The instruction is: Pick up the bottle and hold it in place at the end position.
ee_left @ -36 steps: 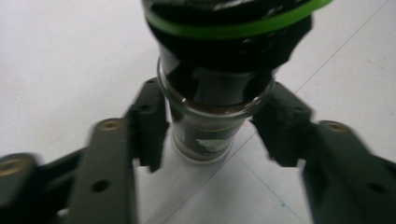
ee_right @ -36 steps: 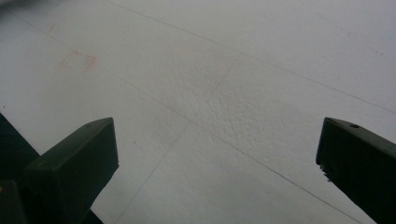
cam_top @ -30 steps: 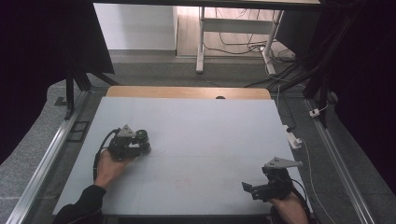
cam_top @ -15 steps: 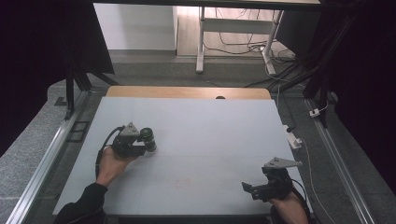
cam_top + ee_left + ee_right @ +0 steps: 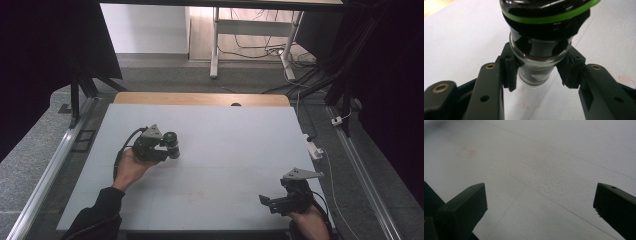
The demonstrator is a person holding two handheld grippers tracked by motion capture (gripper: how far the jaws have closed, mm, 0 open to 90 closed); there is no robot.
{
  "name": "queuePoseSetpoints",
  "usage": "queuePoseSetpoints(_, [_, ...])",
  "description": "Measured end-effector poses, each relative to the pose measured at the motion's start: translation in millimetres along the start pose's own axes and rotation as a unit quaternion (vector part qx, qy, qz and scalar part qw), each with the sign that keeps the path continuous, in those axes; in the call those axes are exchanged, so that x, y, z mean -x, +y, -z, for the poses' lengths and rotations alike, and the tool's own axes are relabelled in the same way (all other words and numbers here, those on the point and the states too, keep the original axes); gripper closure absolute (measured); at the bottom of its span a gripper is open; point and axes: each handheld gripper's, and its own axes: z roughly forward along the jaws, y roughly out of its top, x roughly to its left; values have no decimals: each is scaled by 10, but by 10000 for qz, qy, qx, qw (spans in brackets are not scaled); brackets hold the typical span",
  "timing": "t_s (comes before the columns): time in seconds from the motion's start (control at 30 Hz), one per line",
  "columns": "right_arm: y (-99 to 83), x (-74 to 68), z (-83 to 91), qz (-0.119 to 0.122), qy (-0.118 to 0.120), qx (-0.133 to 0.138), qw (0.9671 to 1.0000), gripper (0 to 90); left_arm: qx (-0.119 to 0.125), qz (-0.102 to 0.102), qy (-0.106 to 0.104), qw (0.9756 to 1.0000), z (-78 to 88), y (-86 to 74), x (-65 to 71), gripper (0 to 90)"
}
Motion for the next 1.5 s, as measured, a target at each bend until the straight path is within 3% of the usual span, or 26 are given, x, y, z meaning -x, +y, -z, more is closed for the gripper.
queuePoseSetpoints(0.33, [-5,19,0,-41,5,12,10000,0,45,136,-140,9998,-159,267,27,539])
queuePoseSetpoints(0.53, [-5,18,0,-37,-3,9,10000,0,104,61,-189,9997,-289,389,70,539])
queuePoseSetpoints(0.8, [0,9,-4,-31,-15,7,10000,0,5,-52,-302,9995,-498,501,152,539])
queuePoseSetpoints(1.13, [-2,6,-5,-21,-58,-23,10000,0,-59,-20,-362,9993,-699,508,208,539])
queuePoseSetpoints(1.5, [1,-8,-6,34,-98,-38,9999,0,-230,-58,-248,9994,-875,417,281,538])
